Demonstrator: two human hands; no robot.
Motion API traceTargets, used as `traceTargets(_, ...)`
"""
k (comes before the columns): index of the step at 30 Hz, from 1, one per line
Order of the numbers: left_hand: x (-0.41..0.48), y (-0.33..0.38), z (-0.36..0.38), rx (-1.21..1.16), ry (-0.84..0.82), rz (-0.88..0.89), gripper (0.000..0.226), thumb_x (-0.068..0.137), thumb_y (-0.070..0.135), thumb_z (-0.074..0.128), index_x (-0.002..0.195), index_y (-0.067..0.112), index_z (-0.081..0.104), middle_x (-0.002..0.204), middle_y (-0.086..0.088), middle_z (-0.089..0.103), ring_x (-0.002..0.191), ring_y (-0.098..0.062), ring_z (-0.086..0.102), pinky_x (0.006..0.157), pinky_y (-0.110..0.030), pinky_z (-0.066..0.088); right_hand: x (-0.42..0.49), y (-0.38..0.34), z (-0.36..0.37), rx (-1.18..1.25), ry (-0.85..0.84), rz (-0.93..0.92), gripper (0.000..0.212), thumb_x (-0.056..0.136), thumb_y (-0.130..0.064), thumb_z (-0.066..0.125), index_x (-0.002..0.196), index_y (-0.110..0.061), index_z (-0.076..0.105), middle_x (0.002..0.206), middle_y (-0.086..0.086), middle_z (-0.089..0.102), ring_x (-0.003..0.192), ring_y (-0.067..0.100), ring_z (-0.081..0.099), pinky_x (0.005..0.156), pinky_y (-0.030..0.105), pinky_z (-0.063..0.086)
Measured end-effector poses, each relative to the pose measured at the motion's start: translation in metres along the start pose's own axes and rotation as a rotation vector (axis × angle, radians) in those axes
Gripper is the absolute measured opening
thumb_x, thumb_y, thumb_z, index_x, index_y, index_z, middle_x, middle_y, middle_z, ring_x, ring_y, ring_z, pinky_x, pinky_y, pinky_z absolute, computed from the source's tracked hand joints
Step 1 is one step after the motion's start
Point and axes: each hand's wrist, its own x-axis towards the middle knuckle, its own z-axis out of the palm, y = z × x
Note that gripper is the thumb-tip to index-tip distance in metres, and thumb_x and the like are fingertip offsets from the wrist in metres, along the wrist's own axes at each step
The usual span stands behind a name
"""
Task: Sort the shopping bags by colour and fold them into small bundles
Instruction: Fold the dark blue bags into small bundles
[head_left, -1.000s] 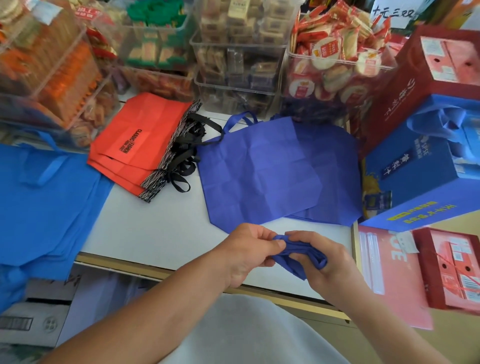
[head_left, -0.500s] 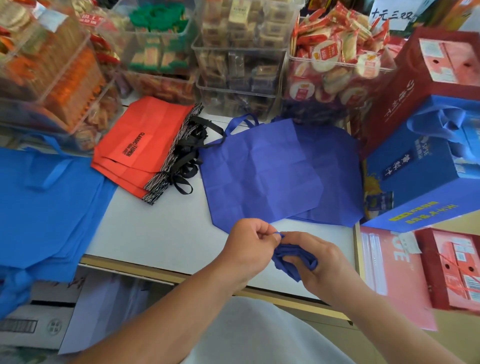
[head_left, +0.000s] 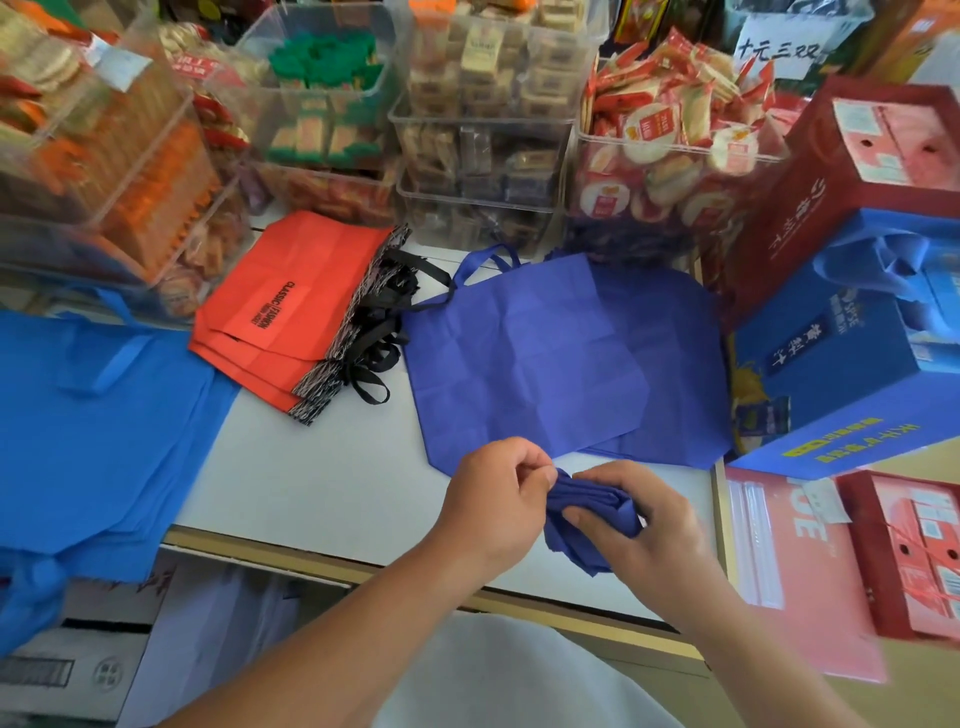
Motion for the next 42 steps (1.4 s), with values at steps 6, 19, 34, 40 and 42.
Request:
traceTargets(6, 0.006, 0.010, 0.006, 0.058, -0.010, -0.098, 0.017, 0.093, 0.019, 0.059, 0.079, 0.020, 0.068, 0.072, 0.007, 0.068, 0.069, -0.012, 0.063, 0.067, -0.030, 0.055, 0.005, -0.004, 0.013, -0.086, -0.023, -0.134, 0.018, 0.082, -0.016, 0.073, 0.084, -0.034, 0.072, 0.085, -0.011, 0.059, 0.080, 0.015, 0.061, 0.069, 0.017, 0.045)
traceTargets(19, -0.002, -0.007, -0.003, -0.301, -0.114, -0.058, 0.029, 0.090, 0.025, 0.077, 0.117, 0.026, 0.068, 0.106, 0.012, 0.073, 0.096, 0.000, 0.068, 0.082, -0.015, 0.054, 0.011, 0.006, 0.005, 0.437, 0.198, 0.399, 0.022, 0.083, -0.017, 0.083, 0.102, -0.024, 0.075, 0.095, 0.002, 0.078, 0.090, 0.027, 0.074, 0.077, 0.046, 0.062)
traceTargets(34, -0.008, -0.001, -0.046, -0.507, -0.190, -0.012, 0.022, 0.092, 0.012, 0.073, 0.111, 0.025, 0.071, 0.101, 0.006, 0.077, 0.096, -0.013, 0.074, 0.085, -0.030, 0.061, 0.008, -0.027, 0.021, 0.476, 0.183, 0.316, 0.013, 0.093, -0.004, 0.070, 0.098, -0.013, 0.077, 0.093, 0.012, 0.077, 0.088, 0.029, 0.072, 0.075, 0.034, 0.060)
traceTargets(40, -0.007, -0.016, -0.069, -0.458, -0.269, -0.006, 0.023, 0.087, 0.009, 0.076, 0.105, 0.023, 0.076, 0.099, 0.005, 0.077, 0.096, -0.012, 0.073, 0.084, -0.027, 0.060, 0.010, -0.040, 0.045, 0.371, 0.114, 0.308, 0.028, 0.076, -0.031, 0.078, 0.098, -0.014, 0.076, 0.092, 0.023, 0.072, 0.091, 0.049, 0.064, 0.084, 0.067, 0.054)
traceTargets(42, -0.002, -0.019, -0.074, -0.410, -0.316, 0.010, 0.023, 0.087, 0.010, 0.077, 0.106, 0.022, 0.076, 0.100, 0.006, 0.077, 0.097, -0.011, 0.072, 0.086, -0.027, 0.060, 0.009, -0.044, 0.048, 0.381, 0.113, 0.337, 0.028, 0.076, -0.031, 0.080, 0.099, -0.016, 0.077, 0.093, 0.020, 0.074, 0.095, 0.049, 0.065, 0.087, 0.066, 0.054)
